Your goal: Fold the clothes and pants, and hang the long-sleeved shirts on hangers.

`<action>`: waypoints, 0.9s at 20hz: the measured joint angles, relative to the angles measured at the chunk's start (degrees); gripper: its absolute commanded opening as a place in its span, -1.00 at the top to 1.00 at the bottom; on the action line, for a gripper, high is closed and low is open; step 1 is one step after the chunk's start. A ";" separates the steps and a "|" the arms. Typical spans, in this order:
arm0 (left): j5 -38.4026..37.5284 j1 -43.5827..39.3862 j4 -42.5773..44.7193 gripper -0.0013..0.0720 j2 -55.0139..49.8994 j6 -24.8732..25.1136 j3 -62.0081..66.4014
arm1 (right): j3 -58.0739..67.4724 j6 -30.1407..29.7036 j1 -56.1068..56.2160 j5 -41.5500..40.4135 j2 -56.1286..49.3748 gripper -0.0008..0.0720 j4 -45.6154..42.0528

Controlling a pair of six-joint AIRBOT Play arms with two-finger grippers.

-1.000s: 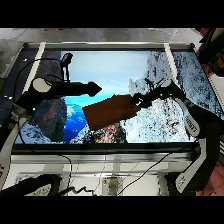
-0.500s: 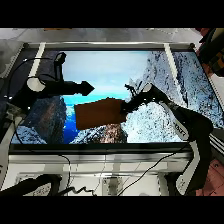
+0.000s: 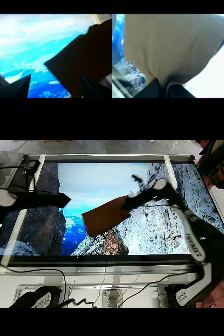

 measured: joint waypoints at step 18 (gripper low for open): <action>-0.46 6.01 10.03 -0.94 10.86 -0.04 0.00 | 0.61 25.88 -49.99 25.16 49.62 0.94 -51.52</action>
